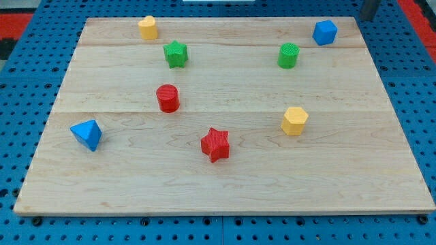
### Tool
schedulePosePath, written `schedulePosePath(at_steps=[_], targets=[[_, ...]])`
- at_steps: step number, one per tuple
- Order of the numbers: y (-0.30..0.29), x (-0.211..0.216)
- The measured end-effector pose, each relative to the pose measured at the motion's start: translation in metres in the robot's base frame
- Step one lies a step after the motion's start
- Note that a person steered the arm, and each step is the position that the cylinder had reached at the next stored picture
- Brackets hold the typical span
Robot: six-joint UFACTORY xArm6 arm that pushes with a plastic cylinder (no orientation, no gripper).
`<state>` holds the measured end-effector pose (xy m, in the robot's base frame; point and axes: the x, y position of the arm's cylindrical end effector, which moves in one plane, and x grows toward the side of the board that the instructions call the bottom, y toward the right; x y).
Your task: Move the arm towards the top center of the board
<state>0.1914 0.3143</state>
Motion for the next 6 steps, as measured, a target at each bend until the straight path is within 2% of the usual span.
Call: schedulePosePath(at_steps=[1, 3, 6], targets=[[-0.016, 0.000], [-0.102, 0.000], [-0.200, 0.002]])
